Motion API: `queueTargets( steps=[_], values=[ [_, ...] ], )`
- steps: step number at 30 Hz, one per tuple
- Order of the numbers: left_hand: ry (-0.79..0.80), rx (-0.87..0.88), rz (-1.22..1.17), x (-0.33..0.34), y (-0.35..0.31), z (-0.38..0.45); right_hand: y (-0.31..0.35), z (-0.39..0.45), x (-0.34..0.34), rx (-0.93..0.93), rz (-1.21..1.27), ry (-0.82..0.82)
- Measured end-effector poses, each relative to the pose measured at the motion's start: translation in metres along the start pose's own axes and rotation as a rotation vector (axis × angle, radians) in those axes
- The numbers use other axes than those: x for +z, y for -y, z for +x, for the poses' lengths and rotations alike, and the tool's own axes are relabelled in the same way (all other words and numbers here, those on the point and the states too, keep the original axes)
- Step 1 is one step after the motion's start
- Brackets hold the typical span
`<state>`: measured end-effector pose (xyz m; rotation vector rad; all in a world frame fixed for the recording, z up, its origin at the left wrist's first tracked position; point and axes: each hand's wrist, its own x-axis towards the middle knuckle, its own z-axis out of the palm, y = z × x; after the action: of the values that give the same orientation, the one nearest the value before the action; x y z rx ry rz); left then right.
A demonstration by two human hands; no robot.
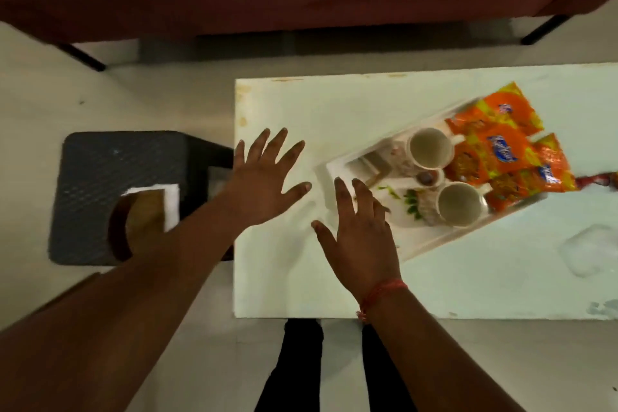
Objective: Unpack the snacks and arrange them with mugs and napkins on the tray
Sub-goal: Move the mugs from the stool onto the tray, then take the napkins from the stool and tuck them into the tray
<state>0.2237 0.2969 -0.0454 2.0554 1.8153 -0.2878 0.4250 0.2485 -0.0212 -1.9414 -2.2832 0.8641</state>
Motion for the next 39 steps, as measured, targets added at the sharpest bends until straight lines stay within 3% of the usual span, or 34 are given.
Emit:
queueTargets(
  steps=[7,13,17,20,30,39],
  values=[
    [-0.076,-0.312,-0.177,-0.015,0.135,-0.086,0.138,0.013,0.064,-0.169,0.100,0.174],
    [-0.286,-0.738,-0.771,-0.003,0.196,-0.163,0.239,0.008,0.115,-0.162,0.327,0.330],
    [-0.182,-0.941,-1.177,0.013,0.199,-0.189,0.272,0.006,0.146,-0.039,0.527,0.460],
    [-0.095,-0.996,-1.308,0.023,0.198,-0.191,0.284,0.007,0.162,-0.005,0.618,0.513],
    [-0.189,-0.938,-1.459,0.015,0.157,-0.173,0.252,0.014,0.130,0.045,0.724,0.500],
    [-0.083,-0.775,-1.566,0.002,0.000,-0.103,0.103,0.014,0.023,0.081,0.795,0.412]
  ],
)
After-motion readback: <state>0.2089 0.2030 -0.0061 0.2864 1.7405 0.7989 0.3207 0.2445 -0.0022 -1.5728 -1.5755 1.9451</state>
